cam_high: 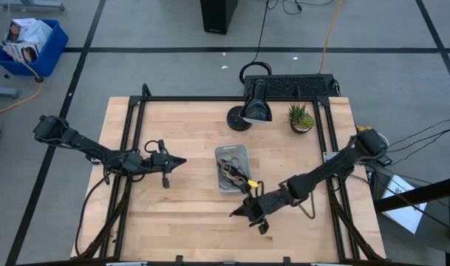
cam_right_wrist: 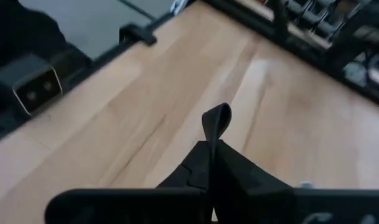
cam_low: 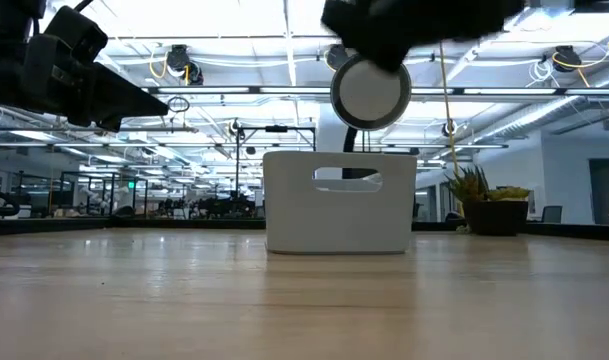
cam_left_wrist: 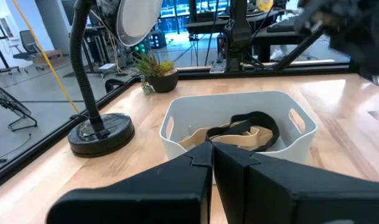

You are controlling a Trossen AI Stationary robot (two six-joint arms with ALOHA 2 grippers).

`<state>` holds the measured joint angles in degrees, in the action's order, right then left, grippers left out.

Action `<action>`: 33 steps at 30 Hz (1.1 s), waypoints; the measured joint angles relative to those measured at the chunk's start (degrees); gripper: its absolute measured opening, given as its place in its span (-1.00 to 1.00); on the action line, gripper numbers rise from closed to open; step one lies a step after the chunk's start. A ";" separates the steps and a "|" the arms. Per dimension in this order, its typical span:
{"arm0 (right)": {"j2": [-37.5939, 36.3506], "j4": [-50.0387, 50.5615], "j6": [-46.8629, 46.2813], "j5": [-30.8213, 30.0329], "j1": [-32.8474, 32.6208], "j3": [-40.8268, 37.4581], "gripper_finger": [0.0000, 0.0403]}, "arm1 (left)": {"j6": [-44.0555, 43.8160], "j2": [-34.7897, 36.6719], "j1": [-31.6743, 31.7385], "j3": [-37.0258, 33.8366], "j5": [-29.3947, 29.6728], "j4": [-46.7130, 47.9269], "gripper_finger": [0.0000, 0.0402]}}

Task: Pick and place rubber bands into bin
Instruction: Put the black rubber band into the gray bin

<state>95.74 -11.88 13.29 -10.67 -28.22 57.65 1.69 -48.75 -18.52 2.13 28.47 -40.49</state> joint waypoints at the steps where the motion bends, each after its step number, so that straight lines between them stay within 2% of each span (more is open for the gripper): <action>1: -1.34 0.69 -0.01 -0.04 -0.14 -0.02 -0.98 | -0.13 0.02 0.00 0.00 0.00 0.00 -0.89; 5: -7.56 -0.23 -0.02 -3.94 -1.44 -2.87 -0.98 | -0.48 0.02 0.00 0.00 -0.01 0.03 -0.89; 9: -15.91 -2.82 -0.62 -8.48 -2.31 -9.92 -0.99 | -0.53 0.02 0.00 0.00 -0.02 0.04 -0.89; 14: -25.65 -17.29 -0.62 -12.81 -2.29 -22.86 -0.99 | -0.50 0.02 0.00 0.00 -0.01 0.06 -0.89; 19: -32.16 -28.89 -0.23 -19.93 -2.21 -34.53 -1.00 | -0.16 0.02 0.01 0.00 -0.01 0.06 -0.89; 26: -35.89 -39.22 -4.54 -23.64 -0.44 -45.16 -1.00 | -0.09 0.02 0.00 0.00 0.00 0.09 -0.89; 33: -35.67 -41.08 -4.96 -23.72 0.14 -45.84 -1.00 | 0.66 0.02 0.00 0.00 0.02 0.11 -0.89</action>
<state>60.07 -52.96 8.33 -34.39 -28.07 11.81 2.36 -48.73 -18.52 2.13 28.49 -40.38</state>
